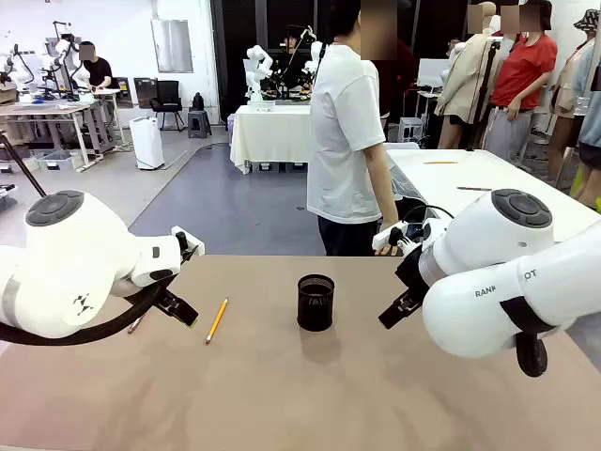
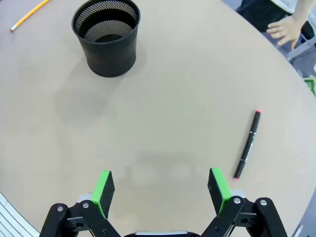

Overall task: Place the pens into the pen holder.
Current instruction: Pick up a writing instrument from the table and place it into the Pen holder.

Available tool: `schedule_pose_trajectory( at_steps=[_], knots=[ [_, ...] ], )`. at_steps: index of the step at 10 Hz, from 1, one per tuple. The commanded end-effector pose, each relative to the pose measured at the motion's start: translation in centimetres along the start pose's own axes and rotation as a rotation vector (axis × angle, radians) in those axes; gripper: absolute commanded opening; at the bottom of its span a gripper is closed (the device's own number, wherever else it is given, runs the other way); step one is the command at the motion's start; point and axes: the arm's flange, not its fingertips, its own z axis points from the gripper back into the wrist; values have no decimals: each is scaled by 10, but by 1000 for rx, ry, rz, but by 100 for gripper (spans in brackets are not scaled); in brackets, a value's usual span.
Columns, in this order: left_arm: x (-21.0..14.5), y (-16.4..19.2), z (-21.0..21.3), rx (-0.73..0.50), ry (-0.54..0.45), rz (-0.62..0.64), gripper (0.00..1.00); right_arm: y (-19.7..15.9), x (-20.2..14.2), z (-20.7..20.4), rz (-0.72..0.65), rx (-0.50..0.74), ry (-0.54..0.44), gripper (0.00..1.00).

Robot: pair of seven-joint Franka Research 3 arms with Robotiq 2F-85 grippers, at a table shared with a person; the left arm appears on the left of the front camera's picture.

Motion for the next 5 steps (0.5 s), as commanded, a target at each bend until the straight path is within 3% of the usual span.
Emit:
schedule_pose_trajectory(
  at_steps=[1, 5],
  knots=[
    [0, 0, 0, 0, 0, 0, 100, 0, 0, 0, 0, 0, 0, 100],
    [0, 0, 0, 0, 0, 0, 100, 0, 0, 0, 0, 0, 0, 100]
  ],
)
